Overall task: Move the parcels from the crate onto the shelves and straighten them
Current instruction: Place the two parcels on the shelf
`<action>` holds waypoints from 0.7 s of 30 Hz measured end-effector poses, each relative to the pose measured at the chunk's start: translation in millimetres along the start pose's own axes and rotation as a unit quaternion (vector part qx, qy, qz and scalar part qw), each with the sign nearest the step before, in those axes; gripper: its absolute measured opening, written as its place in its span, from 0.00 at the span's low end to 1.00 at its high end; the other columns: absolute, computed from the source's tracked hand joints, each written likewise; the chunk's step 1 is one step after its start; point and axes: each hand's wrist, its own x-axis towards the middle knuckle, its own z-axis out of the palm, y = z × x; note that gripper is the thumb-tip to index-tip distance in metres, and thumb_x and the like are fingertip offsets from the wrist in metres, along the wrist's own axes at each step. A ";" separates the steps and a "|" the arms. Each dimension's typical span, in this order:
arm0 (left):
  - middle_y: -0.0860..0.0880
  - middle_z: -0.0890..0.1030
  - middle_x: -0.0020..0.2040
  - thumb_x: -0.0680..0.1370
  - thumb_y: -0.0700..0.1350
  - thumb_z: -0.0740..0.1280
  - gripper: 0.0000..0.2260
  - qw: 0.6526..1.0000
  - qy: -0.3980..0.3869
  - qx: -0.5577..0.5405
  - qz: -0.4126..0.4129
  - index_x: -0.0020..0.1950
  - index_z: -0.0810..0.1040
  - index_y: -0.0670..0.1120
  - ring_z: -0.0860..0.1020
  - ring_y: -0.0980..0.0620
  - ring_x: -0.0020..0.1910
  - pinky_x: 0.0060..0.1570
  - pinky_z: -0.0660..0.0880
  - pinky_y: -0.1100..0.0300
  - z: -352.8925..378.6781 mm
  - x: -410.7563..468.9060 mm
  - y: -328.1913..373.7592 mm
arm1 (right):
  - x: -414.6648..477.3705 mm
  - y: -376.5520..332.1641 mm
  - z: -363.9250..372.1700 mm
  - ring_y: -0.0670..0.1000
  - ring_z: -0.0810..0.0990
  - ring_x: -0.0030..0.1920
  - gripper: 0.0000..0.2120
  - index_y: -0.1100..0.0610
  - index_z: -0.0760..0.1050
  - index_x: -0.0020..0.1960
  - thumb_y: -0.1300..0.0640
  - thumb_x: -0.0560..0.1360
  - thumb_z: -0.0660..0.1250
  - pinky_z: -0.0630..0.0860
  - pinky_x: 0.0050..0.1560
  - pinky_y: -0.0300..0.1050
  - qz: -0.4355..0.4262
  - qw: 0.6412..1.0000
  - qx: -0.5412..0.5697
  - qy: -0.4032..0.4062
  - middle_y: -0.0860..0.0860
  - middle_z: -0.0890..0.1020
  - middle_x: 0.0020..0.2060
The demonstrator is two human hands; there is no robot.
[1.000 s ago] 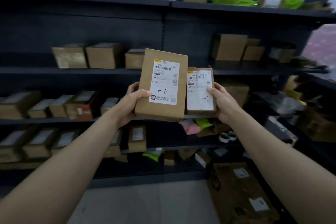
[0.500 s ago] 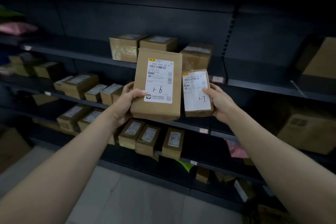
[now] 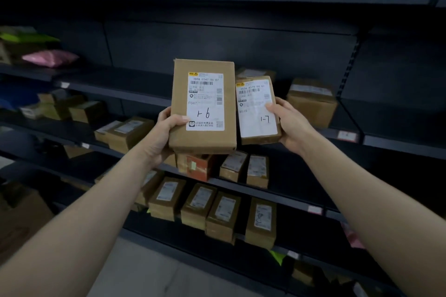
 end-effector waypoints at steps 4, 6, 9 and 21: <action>0.46 0.76 0.60 0.66 0.50 0.68 0.31 1.000 0.001 -0.001 0.015 0.67 0.64 0.57 0.76 0.46 0.52 0.43 0.77 0.51 -58.0 30.5 24.7 | 20.5 -4.6 64.6 0.52 0.84 0.50 0.19 0.48 0.68 0.69 0.55 0.79 0.65 0.82 0.47 0.53 -0.014 1.000 0.009 0.003 0.50 0.84 0.52; 0.45 0.76 0.60 0.69 0.49 0.69 0.29 1.000 0.012 -0.008 0.017 0.68 0.63 0.56 0.76 0.46 0.53 0.42 0.78 0.51 -88.7 46.5 38.2 | 30.3 -7.5 96.2 0.52 0.84 0.50 0.19 0.48 0.69 0.69 0.56 0.79 0.65 0.82 0.48 0.53 -0.019 1.000 0.010 0.003 0.50 0.84 0.52; 0.45 0.76 0.58 0.75 0.47 0.66 0.26 0.999 0.031 0.003 0.023 0.70 0.61 0.55 0.77 0.47 0.51 0.38 0.76 0.53 -129.1 68.5 55.3 | 46.0 -10.6 136.7 0.52 0.84 0.49 0.19 0.48 0.69 0.69 0.56 0.79 0.65 0.82 0.45 0.50 -0.023 1.000 0.005 0.002 0.51 0.84 0.53; 0.44 0.78 0.63 0.63 0.53 0.73 0.34 0.997 0.054 -0.054 -0.004 0.69 0.67 0.55 0.77 0.42 0.59 0.51 0.77 0.41 -216.8 170.8 70.4 | 133.0 -34.1 209.6 0.51 0.85 0.45 0.17 0.50 0.70 0.67 0.56 0.78 0.66 0.83 0.42 0.48 -0.077 0.997 0.007 0.007 0.51 0.85 0.50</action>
